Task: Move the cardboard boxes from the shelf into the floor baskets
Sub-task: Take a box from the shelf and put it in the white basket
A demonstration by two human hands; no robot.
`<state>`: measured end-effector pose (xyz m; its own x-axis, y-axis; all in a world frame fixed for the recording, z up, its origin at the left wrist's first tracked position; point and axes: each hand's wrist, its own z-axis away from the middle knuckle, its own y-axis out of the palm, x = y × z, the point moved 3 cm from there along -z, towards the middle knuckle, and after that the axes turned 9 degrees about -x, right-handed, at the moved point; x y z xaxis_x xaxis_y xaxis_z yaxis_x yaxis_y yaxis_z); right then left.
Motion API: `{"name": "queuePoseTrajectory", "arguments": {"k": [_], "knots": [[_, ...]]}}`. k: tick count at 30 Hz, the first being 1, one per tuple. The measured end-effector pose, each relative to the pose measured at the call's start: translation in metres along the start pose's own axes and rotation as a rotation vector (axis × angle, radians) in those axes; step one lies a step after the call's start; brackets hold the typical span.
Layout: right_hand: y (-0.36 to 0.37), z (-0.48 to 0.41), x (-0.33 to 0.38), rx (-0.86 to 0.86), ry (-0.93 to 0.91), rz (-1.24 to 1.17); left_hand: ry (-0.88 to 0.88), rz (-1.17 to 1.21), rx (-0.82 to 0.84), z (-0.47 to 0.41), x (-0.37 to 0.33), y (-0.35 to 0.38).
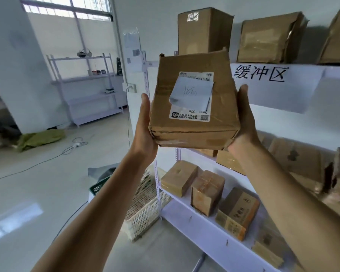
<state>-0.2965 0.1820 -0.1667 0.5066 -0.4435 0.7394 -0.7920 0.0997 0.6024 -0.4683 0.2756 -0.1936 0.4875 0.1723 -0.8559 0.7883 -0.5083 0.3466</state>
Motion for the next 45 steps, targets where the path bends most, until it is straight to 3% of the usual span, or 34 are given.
{"name": "queuePoseTrajectory", "arguments": {"k": [2,11,16,21,24,34,45], "knots": [[-0.001,-0.022,-0.023,0.088,0.052,-0.063,-0.009,-0.031,-0.051,-0.011,0.008,-0.019],[-0.015,-0.117,-0.133,-0.132,0.178,-0.060,-0.133,-0.110,-0.286,-0.056,0.045,-0.102],[-0.001,-0.146,-0.190,-0.035,0.273,-0.089,-0.201,-0.133,-0.348,-0.077,0.066,-0.160],[0.007,-0.188,-0.257,-0.091,0.315,-0.056,-0.238,-0.128,-0.402,-0.109,0.090,-0.226],[0.016,-0.221,-0.301,-0.078,0.322,-0.054,-0.246,-0.144,-0.374,-0.137,0.108,-0.274],[0.034,-0.326,-0.465,-0.422,0.292,0.132,-0.332,-0.132,-0.288,-0.259,0.153,-0.441],[0.005,-0.402,-0.572,-0.555,0.265,0.233,-0.501,-0.186,-0.144,-0.358,0.245,-0.537]]}}
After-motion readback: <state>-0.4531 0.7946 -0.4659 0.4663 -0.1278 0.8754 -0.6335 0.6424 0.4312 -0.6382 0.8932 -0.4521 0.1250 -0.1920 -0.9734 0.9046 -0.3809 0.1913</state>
